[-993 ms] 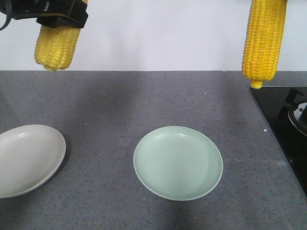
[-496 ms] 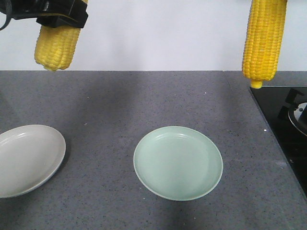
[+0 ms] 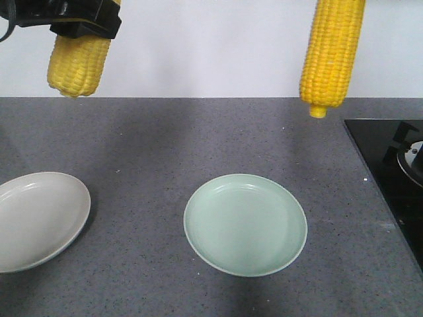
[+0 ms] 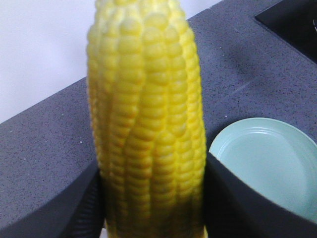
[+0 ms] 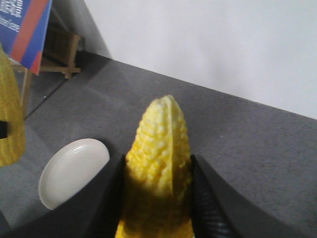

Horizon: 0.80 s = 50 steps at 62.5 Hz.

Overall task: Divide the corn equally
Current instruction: 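Lower the right gripper's corn cob onto the pale green plate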

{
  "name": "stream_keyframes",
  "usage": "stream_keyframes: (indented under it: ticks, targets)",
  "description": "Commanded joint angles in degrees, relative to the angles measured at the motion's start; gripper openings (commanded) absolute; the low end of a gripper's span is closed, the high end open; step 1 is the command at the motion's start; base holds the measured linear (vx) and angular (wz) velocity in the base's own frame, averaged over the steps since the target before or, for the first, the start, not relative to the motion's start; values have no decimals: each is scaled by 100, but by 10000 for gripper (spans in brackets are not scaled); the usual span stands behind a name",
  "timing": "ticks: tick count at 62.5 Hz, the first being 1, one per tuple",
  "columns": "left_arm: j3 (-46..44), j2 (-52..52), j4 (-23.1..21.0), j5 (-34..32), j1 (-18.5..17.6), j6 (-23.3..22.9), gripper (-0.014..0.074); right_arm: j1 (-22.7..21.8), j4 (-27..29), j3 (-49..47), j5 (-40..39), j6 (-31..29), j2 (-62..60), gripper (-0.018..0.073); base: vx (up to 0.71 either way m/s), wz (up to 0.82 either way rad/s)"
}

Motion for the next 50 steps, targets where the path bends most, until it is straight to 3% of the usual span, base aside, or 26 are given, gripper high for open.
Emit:
stream_keyframes:
  ticks: [1, 15, 28, 34, 50]
  targets:
    - [-124, -181, 9, -307, -17, -60, -8, 199, 453, -117, 28, -15, 91, 101, 0, 0]
    - [-124, -181, 15, -284, -17, -60, -7, 1228, -223, -117, 28, 41, 775, 101, 0, 0]
    - [-124, -181, 19, -284, -17, -60, -8, 2144, -1572, -117, 35, 564, 1238, 101, 0, 0]
    - [-124, -176, 19, -284, -17, -60, -8, 2348, -1912, -67, 35, 767, 1302, 101, 0, 0]
    - [-124, -170, 104, -211, -17, -60, -6, 2400, -1998, 902, 36, 812, 1096, 101, 0, 0]
